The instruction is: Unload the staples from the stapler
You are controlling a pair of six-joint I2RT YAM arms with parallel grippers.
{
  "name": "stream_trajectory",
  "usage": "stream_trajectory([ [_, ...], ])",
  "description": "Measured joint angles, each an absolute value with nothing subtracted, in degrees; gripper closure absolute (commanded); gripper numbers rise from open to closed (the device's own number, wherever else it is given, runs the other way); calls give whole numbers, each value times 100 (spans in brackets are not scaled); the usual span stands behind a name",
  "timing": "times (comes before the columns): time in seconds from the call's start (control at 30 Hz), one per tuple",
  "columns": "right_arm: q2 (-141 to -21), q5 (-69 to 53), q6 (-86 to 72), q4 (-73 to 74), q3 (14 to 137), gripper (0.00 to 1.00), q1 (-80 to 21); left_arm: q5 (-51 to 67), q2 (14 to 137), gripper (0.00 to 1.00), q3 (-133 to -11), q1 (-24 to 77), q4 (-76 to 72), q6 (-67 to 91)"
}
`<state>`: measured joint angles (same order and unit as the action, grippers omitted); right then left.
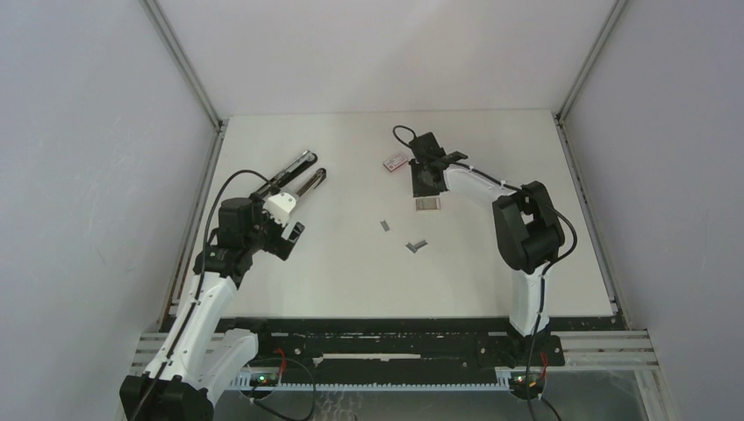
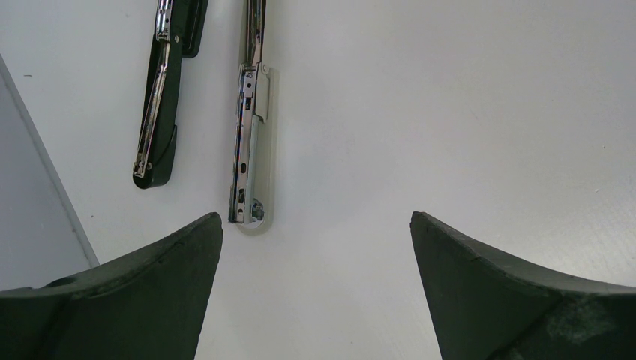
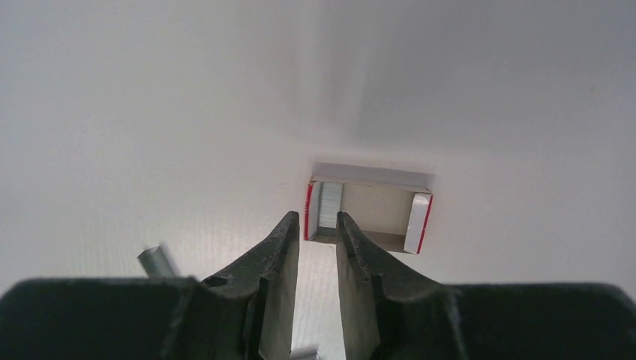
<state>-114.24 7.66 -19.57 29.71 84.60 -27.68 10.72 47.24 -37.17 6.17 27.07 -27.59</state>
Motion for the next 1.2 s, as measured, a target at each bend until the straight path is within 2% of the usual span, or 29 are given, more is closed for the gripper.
stream_trajectory([
  [0.6, -11323, -165, -1640, 2849, 8444, 72, -3616, 1070, 4711, 0, -3717, 617, 2707, -2759],
  [1.2, -11786, -419, -1393, 3011, 8597, 75, -3763, 1070, 4683, 0, -3717, 617, 2707, -2759],
])
